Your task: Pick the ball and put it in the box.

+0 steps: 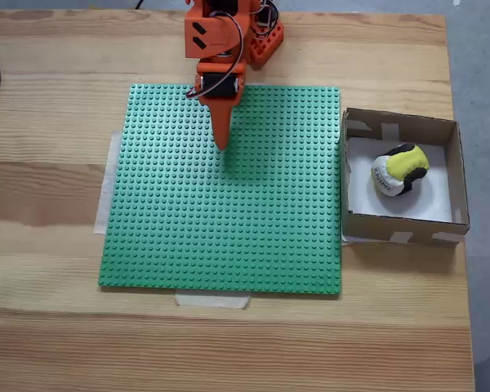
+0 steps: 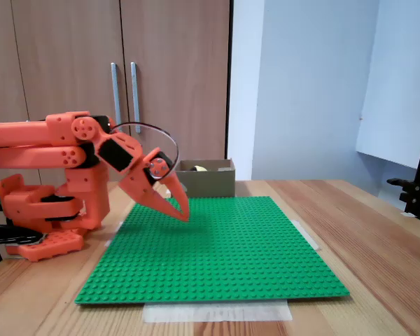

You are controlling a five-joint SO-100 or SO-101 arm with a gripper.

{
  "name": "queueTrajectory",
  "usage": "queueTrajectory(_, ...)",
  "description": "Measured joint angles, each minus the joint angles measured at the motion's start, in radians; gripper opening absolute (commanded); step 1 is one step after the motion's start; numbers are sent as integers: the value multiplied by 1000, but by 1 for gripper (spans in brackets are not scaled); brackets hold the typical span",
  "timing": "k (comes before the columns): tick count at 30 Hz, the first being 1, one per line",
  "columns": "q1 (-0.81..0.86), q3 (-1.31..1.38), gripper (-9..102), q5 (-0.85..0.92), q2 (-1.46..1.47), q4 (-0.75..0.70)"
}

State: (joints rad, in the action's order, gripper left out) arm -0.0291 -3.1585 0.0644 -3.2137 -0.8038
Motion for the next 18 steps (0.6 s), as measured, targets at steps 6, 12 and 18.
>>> queueTrajectory(6,-2,0,-1,-6,0,0)
queueTrajectory(12,-2,-2,1,23,0,8)
queueTrajectory(18,-2,-2,1,37,0,8)
